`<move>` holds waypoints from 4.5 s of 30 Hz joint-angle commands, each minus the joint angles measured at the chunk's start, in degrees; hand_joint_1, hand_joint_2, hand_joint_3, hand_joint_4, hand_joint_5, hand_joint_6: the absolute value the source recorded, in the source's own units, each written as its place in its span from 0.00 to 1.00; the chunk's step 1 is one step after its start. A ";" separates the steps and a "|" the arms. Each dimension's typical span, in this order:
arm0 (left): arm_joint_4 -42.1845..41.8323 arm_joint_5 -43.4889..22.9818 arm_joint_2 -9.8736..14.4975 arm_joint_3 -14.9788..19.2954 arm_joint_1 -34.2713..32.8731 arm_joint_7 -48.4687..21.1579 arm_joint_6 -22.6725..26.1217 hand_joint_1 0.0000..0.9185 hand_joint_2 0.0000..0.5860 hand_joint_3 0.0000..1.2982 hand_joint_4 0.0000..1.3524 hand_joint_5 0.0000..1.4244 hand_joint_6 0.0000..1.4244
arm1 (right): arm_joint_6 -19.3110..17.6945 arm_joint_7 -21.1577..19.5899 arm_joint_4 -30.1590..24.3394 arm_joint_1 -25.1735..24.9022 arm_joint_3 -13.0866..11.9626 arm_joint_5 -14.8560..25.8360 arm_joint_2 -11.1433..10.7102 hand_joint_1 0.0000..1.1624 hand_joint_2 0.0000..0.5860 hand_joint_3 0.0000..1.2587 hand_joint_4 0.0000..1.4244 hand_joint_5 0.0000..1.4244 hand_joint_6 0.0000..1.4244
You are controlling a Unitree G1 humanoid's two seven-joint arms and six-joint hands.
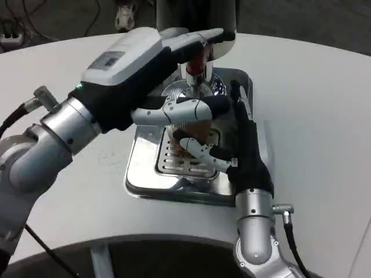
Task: Grasp the cup under the faucet to collect the drink, then remove the cup.
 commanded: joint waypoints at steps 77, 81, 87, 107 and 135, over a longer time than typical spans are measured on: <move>-3.04 0.30 4.30 1.37 4.22 -3.31 0.31 0.00 0.27 0.15 0.11 0.14 0.04 | -1.67 -8.13 10.30 -9.86 4.59 -1.66 8.05 0.75 0.26 0.10 0.11 0.13 0.14; -3.01 0.21 4.41 1.46 4.19 -3.36 0.41 0.00 0.27 0.15 0.11 0.14 0.04 | -1.33 -8.57 10.55 -10.33 4.71 -1.75 8.37 0.75 0.26 0.10 0.13 0.13 0.15; -2.94 0.09 4.60 1.62 4.21 -3.36 0.45 0.00 0.27 0.15 0.11 0.14 0.04 | -0.94 -9.38 10.64 -10.36 5.11 -1.93 9.24 0.75 0.26 0.12 0.15 0.17 0.17; -2.03 -3.82 4.04 3.05 4.79 -3.85 1.16 0.00 0.27 0.15 0.11 0.14 0.04 | -1.25 -11.35 10.94 -10.19 5.60 -1.92 9.78 0.78 0.29 0.49 0.51 0.52 0.40; -2.71 -15.74 1.48 5.36 6.07 -7.43 5.64 0.00 0.25 0.13 0.01 0.09 0.04 | -1.25 -13.30 7.62 -8.51 6.81 -2.67 8.70 0.77 0.16 0.64 0.57 0.66 0.53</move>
